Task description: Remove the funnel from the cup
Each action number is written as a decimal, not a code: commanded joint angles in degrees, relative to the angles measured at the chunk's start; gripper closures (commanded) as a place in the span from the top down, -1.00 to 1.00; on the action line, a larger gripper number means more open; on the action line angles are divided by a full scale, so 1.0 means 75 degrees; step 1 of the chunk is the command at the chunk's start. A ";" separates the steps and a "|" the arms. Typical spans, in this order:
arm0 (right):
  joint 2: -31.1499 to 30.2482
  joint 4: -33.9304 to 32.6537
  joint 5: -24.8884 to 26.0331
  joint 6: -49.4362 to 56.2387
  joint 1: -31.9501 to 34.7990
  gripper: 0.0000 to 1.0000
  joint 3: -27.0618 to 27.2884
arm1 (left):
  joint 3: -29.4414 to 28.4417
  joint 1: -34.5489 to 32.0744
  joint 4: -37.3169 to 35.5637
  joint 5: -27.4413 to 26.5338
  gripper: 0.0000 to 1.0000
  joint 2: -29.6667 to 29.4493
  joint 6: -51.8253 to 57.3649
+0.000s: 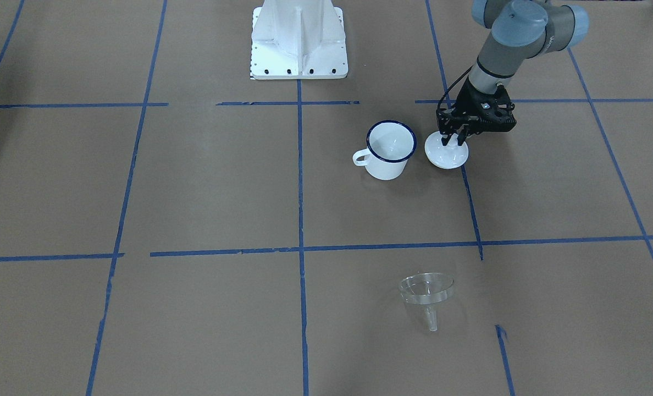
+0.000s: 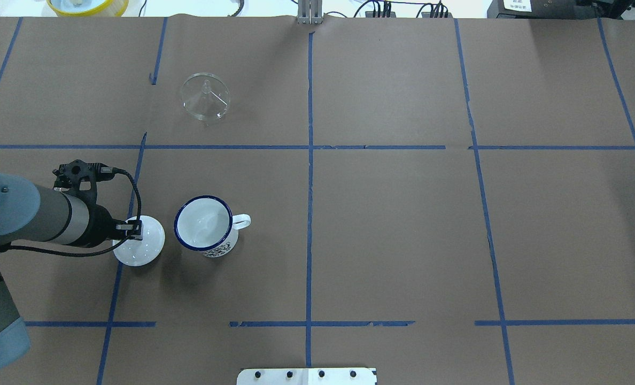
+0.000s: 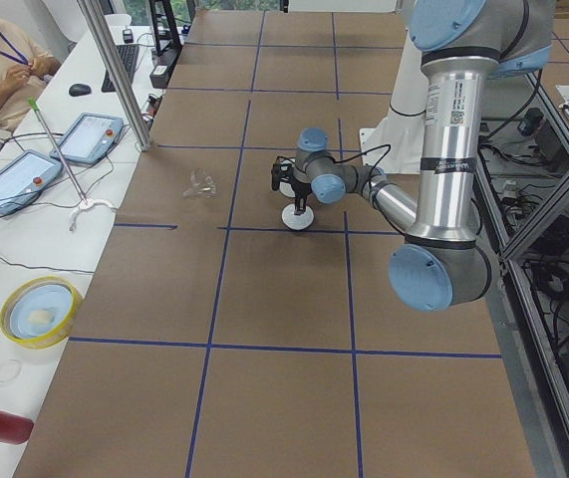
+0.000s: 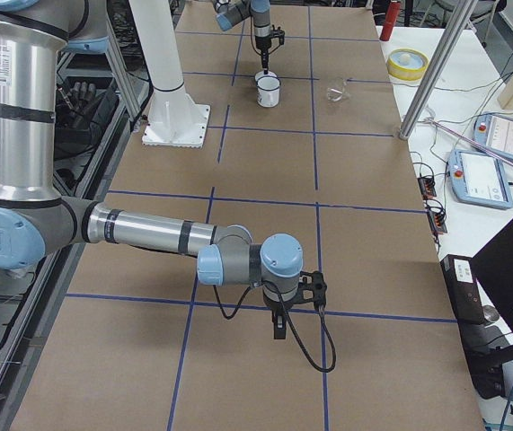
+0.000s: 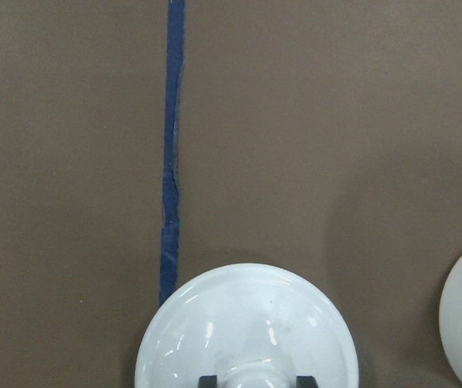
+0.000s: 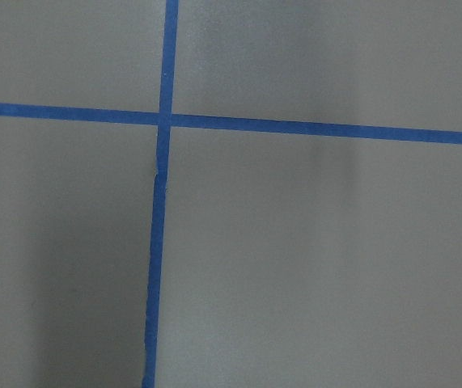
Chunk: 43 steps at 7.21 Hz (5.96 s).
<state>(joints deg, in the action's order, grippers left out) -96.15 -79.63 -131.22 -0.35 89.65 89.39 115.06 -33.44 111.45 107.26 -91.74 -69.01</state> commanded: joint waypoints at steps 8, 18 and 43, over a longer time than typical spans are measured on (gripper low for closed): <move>0.0000 0.0000 0.0000 0.0000 0.0000 1.00 0.0000 | 0.0201 -0.0393 -0.4048 0.0476 -1.00 -0.3495 -0.0608; 0.0000 0.0000 0.0000 0.0000 0.0000 1.00 0.0000 | 0.0128 0.0087 -0.3833 0.0429 -1.00 -0.3202 -0.0819; 0.0000 0.0000 0.0000 0.0000 0.0000 1.00 0.0000 | -0.2040 -0.7904 -0.3247 0.3968 1.00 0.1344 1.0384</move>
<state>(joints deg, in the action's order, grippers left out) -96.15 -79.63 -131.22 -0.35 89.65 89.39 99.59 -92.07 86.70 137.11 -83.17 8.49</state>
